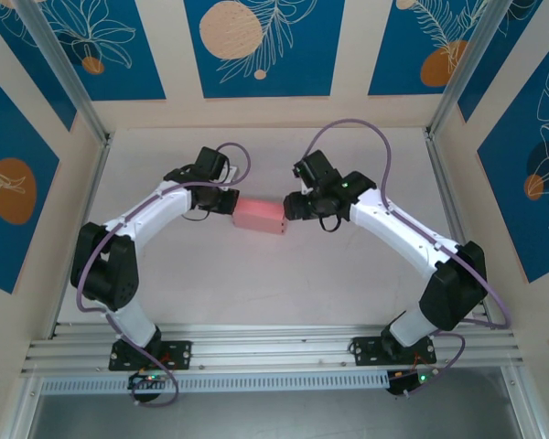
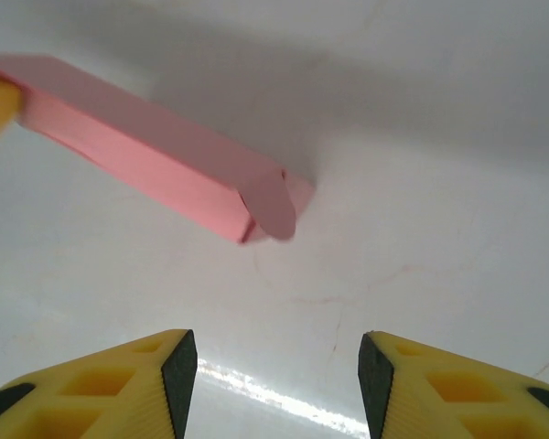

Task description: Fold the paper box

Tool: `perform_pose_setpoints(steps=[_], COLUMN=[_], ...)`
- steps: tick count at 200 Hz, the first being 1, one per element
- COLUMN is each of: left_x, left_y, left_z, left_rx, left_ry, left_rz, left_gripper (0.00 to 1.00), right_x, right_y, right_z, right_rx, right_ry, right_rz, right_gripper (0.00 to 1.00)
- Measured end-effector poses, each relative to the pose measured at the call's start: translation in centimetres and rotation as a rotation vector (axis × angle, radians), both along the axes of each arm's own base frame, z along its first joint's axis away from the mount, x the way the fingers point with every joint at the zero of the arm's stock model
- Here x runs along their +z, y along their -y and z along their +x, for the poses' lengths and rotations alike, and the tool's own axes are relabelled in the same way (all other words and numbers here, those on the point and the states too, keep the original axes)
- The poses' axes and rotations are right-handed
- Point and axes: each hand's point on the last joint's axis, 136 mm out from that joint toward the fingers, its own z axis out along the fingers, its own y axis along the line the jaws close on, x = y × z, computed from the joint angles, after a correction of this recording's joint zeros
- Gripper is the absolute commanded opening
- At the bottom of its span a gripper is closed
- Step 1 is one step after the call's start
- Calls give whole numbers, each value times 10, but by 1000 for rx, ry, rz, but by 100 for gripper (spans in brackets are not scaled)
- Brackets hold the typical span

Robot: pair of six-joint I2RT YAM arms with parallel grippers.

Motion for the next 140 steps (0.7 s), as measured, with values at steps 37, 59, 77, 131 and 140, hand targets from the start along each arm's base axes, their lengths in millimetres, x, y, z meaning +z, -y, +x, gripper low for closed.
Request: perform_pose_setpoints(steps=[37,59,77,131,140], left_x=[0,0,0,0,0], left_y=[1,1,1,1,1], left_z=[0,0,0,2,2], left_rx=[-2,-2,-1,-1,-1], left_ry=[-2,-2,-2,0,0], left_rz=[1,2,2,4,4], left_gripper=[0,0,0,0,0], right_x=[-12,-19,-27,-43,-46], right_y=[-2,-6,-11,-20,-20], right_z=[-7,-1,6,19,21], right_rx=[-24,-23,-17,-13,-14], right_ry=[-35,-46,-57,-82,-83], right_rz=[-1,-16,-31,-62,-70], right_gripper=[51,49,47,32,27])
